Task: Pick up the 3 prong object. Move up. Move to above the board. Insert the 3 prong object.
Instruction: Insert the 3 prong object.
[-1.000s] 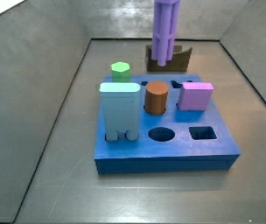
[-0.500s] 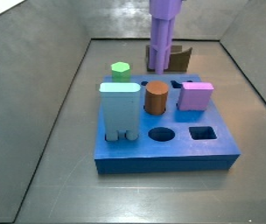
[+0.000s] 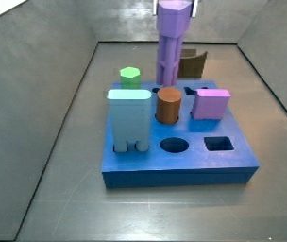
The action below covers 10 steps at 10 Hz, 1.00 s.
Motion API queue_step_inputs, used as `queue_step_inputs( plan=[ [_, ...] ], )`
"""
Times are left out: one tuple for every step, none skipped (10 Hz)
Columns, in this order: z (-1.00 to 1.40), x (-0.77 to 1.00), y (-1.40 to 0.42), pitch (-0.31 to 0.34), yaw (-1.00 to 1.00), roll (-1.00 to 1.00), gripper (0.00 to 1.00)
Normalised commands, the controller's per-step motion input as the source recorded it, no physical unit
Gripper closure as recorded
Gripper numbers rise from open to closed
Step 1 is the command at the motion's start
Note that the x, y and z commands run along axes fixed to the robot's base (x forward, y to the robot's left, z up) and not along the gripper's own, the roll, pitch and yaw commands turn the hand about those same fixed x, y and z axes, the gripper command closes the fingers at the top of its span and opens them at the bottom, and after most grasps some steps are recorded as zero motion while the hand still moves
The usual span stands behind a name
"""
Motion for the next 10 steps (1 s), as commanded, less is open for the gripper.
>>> queue_step_inputs(
  plan=[
    [-0.11, -0.02, -0.11, 0.000, 0.00, 0.05, 1.00],
    [-0.02, 0.00, 0.01, 0.000, 0.00, 0.01, 1.00],
    [-0.62, 0.07, 0.00, 0.000, 0.22, 0.14, 1.00],
    [-0.57, 0.07, 0.00, -0.013, 0.25, 0.08, 1.00],
    [-0.69, 0.02, -0.11, 0.000, 0.18, 0.15, 1.00],
    [-0.84, 0.16, -0.11, 0.000, 0.17, 0.16, 1.00],
    [-0.84, 0.06, -0.11, 0.000, 0.23, 0.23, 1.00],
    [-0.81, 0.03, -0.10, 0.000, 0.22, 0.24, 1.00],
    [-1.00, -0.02, -0.05, -0.023, 0.31, 0.14, 1.00],
    [-1.00, -0.06, -0.01, -0.040, 0.38, 0.15, 1.00]
  ],
)
